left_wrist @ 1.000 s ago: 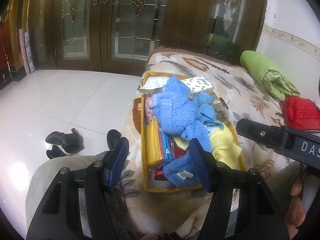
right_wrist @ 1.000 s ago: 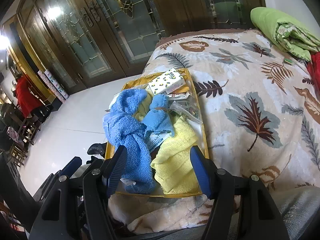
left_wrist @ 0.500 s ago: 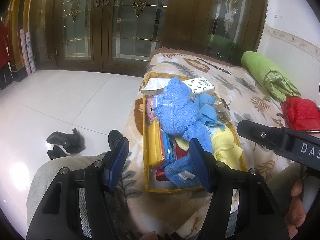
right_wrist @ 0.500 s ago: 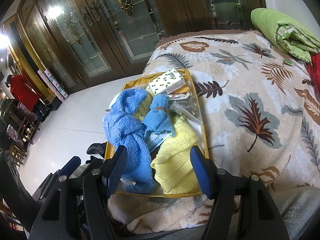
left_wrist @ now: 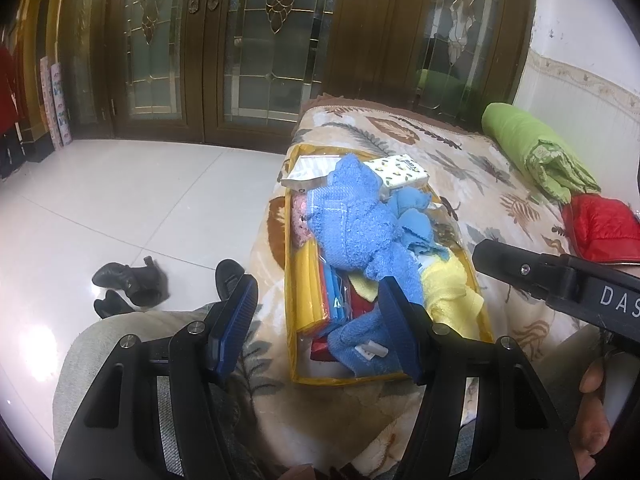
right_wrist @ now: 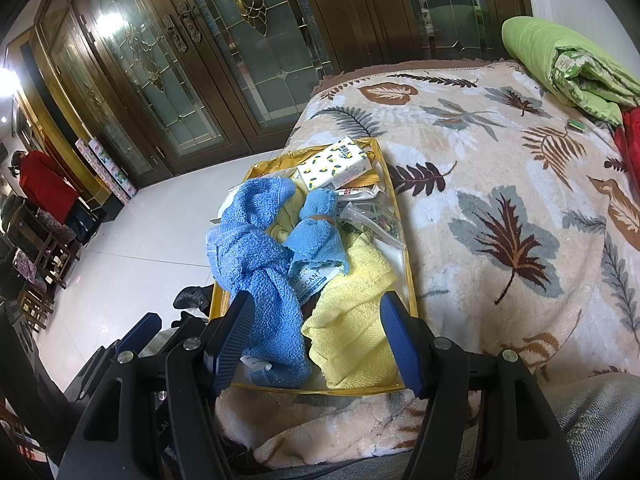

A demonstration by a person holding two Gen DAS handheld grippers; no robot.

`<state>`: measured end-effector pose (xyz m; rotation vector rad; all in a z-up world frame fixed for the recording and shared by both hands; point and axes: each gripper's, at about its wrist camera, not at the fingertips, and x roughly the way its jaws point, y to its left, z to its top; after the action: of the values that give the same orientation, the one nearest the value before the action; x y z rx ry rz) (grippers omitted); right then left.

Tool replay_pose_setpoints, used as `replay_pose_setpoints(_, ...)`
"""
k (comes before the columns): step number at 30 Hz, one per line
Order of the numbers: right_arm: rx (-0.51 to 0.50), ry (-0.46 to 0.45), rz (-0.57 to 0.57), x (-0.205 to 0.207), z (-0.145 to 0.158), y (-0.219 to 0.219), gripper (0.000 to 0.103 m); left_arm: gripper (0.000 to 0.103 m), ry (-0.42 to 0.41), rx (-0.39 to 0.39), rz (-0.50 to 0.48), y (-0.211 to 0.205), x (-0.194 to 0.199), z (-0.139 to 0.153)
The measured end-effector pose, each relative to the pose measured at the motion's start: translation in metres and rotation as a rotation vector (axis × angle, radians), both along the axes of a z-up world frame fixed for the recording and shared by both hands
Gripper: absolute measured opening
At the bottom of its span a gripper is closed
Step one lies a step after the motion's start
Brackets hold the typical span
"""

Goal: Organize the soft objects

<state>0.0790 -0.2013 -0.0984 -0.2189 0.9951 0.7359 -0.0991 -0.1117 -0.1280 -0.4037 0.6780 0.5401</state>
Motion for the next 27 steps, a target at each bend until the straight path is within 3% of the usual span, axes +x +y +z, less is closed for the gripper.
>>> replay_pose_setpoints(27,-0.008,-0.003,0.000,-0.0011,0.0002,0.0013,0.065,0.063,0.001,0.000,0.000,-0.0006,-0.0011,-0.0002)
